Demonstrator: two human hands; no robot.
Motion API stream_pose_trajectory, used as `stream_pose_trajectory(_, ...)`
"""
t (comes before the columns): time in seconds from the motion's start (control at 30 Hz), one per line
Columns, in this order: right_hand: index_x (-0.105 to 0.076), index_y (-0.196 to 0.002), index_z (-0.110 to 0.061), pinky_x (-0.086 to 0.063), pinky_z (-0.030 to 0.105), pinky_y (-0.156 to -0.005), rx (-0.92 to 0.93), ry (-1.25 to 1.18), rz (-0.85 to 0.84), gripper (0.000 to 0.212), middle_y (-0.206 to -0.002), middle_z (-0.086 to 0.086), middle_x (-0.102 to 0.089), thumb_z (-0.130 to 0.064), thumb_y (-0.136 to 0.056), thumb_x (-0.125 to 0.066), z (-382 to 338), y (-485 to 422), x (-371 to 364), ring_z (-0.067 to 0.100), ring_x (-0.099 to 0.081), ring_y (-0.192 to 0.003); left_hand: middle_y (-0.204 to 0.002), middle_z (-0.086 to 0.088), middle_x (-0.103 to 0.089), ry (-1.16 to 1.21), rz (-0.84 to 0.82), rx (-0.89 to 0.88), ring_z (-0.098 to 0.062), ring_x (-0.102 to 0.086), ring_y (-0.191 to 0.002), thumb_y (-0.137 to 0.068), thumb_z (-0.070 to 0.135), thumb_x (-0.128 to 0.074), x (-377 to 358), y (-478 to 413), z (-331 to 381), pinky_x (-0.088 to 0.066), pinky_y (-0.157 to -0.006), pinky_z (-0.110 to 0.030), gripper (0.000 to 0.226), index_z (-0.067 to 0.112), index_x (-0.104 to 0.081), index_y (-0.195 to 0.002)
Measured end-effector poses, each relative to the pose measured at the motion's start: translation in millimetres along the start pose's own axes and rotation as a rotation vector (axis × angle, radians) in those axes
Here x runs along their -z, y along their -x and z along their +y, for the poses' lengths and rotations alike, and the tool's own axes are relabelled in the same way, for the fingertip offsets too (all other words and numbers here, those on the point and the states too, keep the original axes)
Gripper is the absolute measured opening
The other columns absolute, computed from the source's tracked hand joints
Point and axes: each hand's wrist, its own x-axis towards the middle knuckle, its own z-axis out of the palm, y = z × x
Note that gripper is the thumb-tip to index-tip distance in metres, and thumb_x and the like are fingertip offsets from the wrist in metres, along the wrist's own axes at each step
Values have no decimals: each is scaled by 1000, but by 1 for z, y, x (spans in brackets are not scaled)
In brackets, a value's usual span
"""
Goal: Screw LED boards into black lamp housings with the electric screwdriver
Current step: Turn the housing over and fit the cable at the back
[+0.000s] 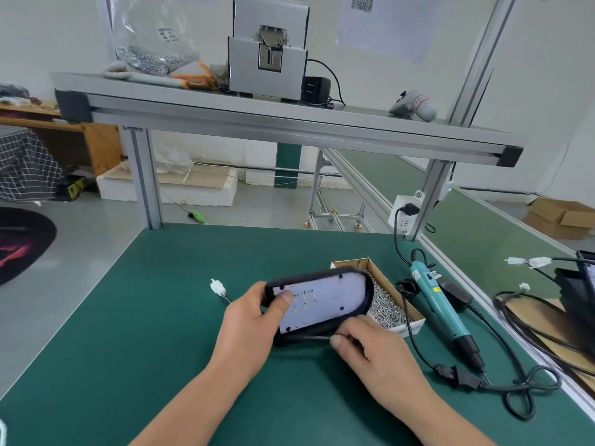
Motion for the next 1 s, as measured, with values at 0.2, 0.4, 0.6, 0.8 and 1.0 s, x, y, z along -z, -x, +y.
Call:
stream_pose_trajectory(0.2, -71, -93, -32, -51, 28, -77, -250, -312, 45, 8, -87, -9, -70, -35, -94, -78, 6, -6, 4, 12, -66, -82, -68, 0, -27, 530, 82, 358, -15, -14, -48, -103, 43, -62, -2, -11, -6, -18, -43, -21, 31, 27, -50, -79)
stream_pose_trajectory(0.4, -72, -108, -35, -54, 26, -86, -374, -650, 133, 32, -98, -6, -74, -19, -85, -86, 8, -8, 7, 13, -70, -90, -79, -14, -22, 530, -93, 295, -19, -12, -54, -98, 47, -66, -4, -5, -2, -11, -50, -26, 24, 24, -60, -92)
stream_pose_trajectory(0.6, -70, -103, -37, -51, 30, -86, -326, -734, 115, 43, -93, -2, -71, 3, -90, -75, 9, -10, 5, 15, -63, -84, -74, -14, -17, 620, -94, 270, -20, -9, -53, -106, 39, -60, -5, -3, 0, -9, -48, -27, 29, 13, -50, -99)
stream_pose_trajectory(0.8, -78, -95, -11, -55, 26, -73, -274, -1027, 211, 36, -92, 11, -74, 3, -88, -45, 6, -15, 11, 25, -64, -82, -71, -3, -51, 433, -304, 269, -17, -23, -49, -94, 45, -66, -7, -3, 2, -13, -49, -22, 40, 6, -70, -102)
stream_pose_trajectory(1.0, -79, -94, -9, -53, 33, -64, -298, -1143, 218, 33, -92, 17, -72, -30, -92, -53, 18, -12, 15, 26, -60, -74, -85, -2, -54, 312, -345, 239, -21, -30, -66, -80, 53, -62, -6, -2, 4, -26, -58, -27, 57, 4, -68, -107)
